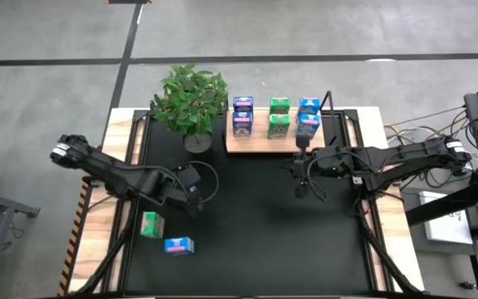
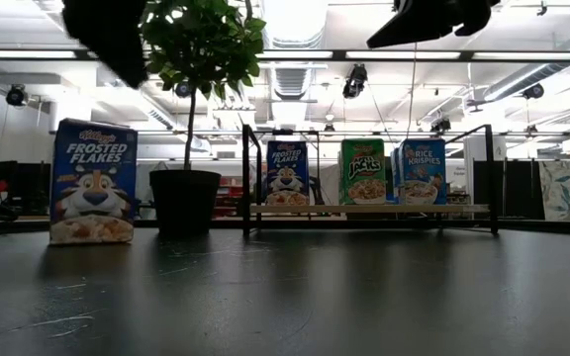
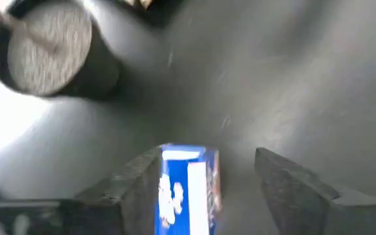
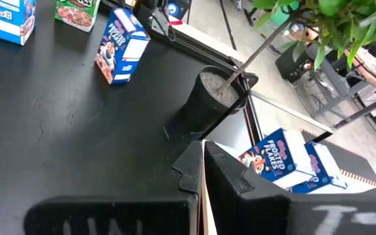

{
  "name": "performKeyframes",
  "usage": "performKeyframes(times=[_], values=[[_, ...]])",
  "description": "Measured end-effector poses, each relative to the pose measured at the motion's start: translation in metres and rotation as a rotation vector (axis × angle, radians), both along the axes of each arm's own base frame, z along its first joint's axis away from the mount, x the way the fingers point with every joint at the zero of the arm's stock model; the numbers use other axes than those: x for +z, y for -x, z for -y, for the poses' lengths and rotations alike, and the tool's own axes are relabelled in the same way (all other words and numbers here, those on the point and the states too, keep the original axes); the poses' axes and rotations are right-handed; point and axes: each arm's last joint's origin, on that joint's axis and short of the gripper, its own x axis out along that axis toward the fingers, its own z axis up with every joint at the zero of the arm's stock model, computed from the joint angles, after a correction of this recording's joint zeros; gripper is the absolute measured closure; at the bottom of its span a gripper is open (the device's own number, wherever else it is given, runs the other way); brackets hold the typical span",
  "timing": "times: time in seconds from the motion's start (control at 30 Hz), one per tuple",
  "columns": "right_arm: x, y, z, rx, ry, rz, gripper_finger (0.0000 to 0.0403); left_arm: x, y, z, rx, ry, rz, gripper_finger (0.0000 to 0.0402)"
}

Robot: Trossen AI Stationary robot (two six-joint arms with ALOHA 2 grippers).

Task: Stack cereal on shelf
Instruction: Put the dark blue cereal box on the shelf aligned with the other dark blue cereal boxes

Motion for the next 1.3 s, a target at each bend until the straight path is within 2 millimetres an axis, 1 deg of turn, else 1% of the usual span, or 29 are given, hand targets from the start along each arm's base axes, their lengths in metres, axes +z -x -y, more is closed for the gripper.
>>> performKeyframes(times=[0.13, 0.2, 0.3, 0.4, 0.53, 0.73, 0.93, 1.13, 1.3], values=[[-0.002, 0.000, 0.000, 0.003, -0.001, -0.005, 0.0394, -0.019, 0.005, -0.001, -0.009, -0.023, -0.068, 0.0123], [-0.002, 0.000, 0.000, 0.003, -0.001, -0.005, 0.0394, -0.028, 0.008, -0.002, -0.038, -0.048, -0.108, 0.0105], [-0.002, 0.000, 0.000, 0.003, -0.001, -0.006, 0.0394, -0.037, 0.011, -0.003, -0.094, -0.079, -0.150, 0.0094], [-0.002, 0.000, 0.000, 0.004, -0.001, -0.006, 0.0394, -0.043, 0.014, -0.004, -0.116, -0.083, -0.151, 0.0096], [-0.002, 0.000, 0.000, 0.004, -0.001, -0.006, 0.0394, -0.047, 0.022, -0.007, -0.110, -0.092, -0.137, 0.0106], [-0.002, 0.000, 0.000, 0.004, -0.001, -0.006, 0.0394, -0.063, 0.031, -0.011, -0.103, -0.056, -0.065, 0.0129], [-0.002, 0.000, 0.000, 0.004, -0.001, -0.006, 0.0394, -0.073, 0.034, -0.012, -0.105, -0.042, -0.048, 0.0179], [-0.002, 0.000, 0.000, 0.004, -0.002, -0.006, 0.0394, -0.073, 0.031, -0.010, -0.103, -0.032, -0.034, 0.0226], [-0.002, 0.000, 0.000, 0.004, -0.002, -0.006, 0.0394, -0.067, 0.029, -0.009, -0.115, -0.030, -0.019, 0.0245]])
